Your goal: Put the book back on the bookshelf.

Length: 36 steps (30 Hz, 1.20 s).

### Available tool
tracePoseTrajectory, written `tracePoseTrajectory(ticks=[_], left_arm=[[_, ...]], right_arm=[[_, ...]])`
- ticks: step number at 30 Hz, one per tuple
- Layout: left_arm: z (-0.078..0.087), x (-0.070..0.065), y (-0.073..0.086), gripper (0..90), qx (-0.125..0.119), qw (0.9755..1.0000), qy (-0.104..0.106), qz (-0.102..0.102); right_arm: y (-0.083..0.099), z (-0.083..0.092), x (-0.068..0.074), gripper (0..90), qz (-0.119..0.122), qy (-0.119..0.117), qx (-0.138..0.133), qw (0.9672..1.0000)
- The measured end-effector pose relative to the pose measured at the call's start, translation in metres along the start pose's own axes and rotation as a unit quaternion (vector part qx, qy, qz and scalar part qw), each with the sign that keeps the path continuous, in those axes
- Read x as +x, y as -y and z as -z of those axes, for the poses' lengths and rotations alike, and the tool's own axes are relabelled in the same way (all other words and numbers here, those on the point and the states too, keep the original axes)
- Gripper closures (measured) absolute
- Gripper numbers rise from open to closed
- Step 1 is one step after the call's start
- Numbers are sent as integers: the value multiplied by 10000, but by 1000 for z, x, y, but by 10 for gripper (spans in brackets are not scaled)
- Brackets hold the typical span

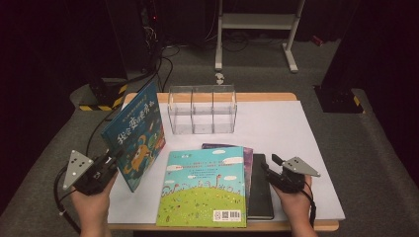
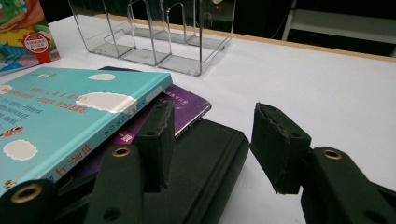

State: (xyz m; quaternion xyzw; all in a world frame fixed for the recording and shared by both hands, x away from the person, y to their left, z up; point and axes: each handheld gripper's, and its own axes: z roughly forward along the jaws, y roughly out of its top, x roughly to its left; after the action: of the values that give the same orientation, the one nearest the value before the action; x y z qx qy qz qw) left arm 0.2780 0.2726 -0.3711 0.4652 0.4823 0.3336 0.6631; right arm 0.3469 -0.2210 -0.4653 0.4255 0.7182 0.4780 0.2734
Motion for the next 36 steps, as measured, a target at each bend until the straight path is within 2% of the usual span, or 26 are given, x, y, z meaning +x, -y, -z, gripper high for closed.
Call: tracePoseTrajectory(ticks=[3, 5, 20, 32, 36], left_arm=[[3, 4, 0, 813, 64, 10000, 43, -29], [5, 6, 0, 812, 93, 9999, 57, 14], [15, 20, 1, 810, 261, 9995, 132, 133], [17, 21, 2, 801, 305, 9993, 135, 148], [14, 22, 3, 764, 322, 9992, 119, 183]], right_arm=[[0, -1, 0, 490, -8, -21, 1, 10000], [-1, -1, -1, 490, -79, -66, -15, 9999], [-6, -5, 0, 497, -121, -173, -94, 9997], [-8, -7, 2, 500, -96, -206, -118, 9997], [-7, -6, 1, 500, -101, -188, -97, 9997]])
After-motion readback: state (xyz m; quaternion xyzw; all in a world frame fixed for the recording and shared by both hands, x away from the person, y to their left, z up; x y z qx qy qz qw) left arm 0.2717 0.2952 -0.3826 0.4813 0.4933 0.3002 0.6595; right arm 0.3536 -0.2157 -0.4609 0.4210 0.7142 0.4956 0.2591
